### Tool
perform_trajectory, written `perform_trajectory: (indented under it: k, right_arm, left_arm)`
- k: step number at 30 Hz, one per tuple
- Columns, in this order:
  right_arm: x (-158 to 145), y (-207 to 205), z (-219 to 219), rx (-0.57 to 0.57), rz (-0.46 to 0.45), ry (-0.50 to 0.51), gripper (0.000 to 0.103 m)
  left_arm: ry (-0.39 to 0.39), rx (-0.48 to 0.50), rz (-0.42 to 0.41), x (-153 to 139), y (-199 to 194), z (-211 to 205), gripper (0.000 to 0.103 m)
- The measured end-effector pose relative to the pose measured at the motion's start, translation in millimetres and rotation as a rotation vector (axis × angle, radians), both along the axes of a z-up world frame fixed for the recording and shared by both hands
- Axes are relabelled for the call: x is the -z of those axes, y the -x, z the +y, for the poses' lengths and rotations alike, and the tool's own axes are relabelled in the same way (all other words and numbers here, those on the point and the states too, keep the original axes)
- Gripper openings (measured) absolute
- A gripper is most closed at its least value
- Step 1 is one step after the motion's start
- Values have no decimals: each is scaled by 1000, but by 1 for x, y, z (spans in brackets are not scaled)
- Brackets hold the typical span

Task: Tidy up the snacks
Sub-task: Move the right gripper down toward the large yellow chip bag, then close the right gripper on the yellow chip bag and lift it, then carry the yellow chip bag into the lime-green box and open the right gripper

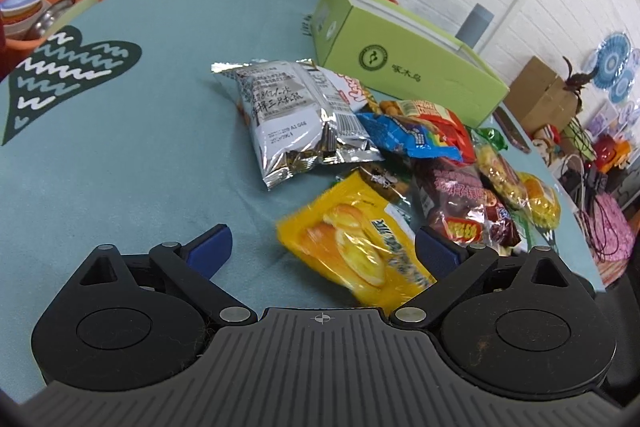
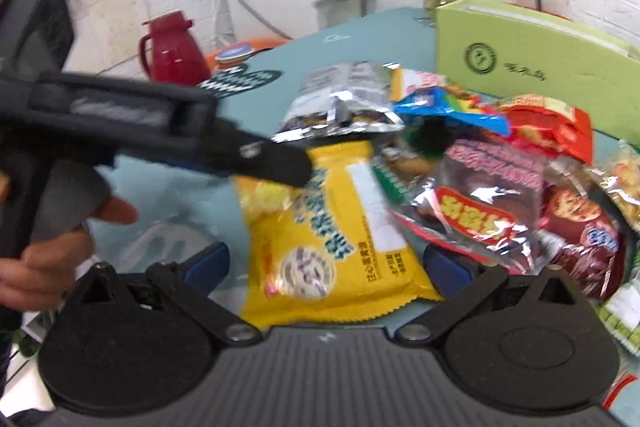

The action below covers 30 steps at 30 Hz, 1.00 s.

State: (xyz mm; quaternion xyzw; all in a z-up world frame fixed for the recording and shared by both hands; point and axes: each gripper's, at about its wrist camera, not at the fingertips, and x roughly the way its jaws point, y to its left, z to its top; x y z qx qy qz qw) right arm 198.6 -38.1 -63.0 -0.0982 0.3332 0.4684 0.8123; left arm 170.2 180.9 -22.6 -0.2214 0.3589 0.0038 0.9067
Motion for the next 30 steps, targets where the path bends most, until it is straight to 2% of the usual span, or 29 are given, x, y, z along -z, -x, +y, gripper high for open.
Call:
perform_trajectory:
  k: [2,5,9,11,12,13,14,15,16,17,18,21,24,27,30]
  right_arm:
    - [-3,9,2,-50,-6,-19,102]
    - [-11,8,3,9,-82,-6,102]
    - [-5,-2,14,16,-12,-19,102]
    - [0,1,17,16,-18,-18,102]
    - [1,3,16,14,-32,-16,102]
    - [2,6,19,12,-46,-13,102]
    - [3,7,20,-1,-43,-18,99]
    - [1,8,20,-12,-38,-25,92]
    - [-1,9,21,-15,-40,-24,87]
    - [-4,8,19,-22,-46,-29,78]
    - [-7,7,17,-22,-45,-33,76]
    - [-17,0,15,-17,-66,-51,76]
    - [-37,-16,11,5,-122,-69,76]
    - [-61,-53,10,39,-174,-90,76]
    - [-86,-109,11,89,-220,-95,76]
  left_arm:
    - [1,-3,4,2,1,2,88]
    - [26,-2,3,4,-2,6,88]
    - [14,17,5,3,-2,1,88]
    - [-8,35,2,5,1,-4,86]
    - [-36,41,-3,5,3,-7,80]
    - [-64,51,-6,5,4,-9,66]
    - [-51,82,-12,4,5,-10,52]
    - [10,127,-12,4,4,-9,27]
    - [42,132,0,3,3,-7,27]
    - [24,125,0,1,3,-9,27]
    - [15,131,-5,-2,2,-10,27]
    - [27,128,-19,-15,-6,-13,25]
    - [0,153,-63,-37,-27,-20,26]
    - [-42,190,-114,-67,-69,-26,26]
    - [-60,224,-157,-92,-129,-28,26]
